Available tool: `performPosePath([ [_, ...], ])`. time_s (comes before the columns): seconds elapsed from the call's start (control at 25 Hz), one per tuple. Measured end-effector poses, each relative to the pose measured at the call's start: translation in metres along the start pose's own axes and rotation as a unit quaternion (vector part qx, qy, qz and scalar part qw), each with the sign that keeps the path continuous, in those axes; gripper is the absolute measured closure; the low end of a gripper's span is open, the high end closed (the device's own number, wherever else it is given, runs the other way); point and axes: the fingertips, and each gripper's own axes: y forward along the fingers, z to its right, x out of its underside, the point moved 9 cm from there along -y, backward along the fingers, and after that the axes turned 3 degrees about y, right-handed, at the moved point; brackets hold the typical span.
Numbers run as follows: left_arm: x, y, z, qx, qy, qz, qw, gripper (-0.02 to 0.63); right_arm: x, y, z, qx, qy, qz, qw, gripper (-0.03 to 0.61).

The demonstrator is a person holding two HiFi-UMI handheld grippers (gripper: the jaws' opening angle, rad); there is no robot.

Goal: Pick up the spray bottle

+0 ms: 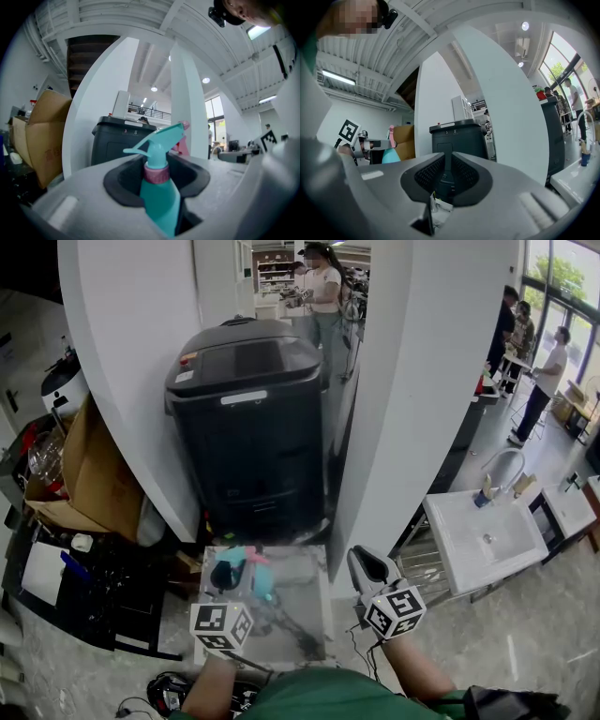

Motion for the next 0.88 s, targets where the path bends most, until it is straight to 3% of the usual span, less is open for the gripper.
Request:
performPosePath([
  [0.88,-0.0022,-0.005,-0.0034,-0.004,0.002,-0.001,1.0,0.466,-0.0016,0.0016,-0.0052,-0.007,-0.003,-0.005,1.0,0.537],
])
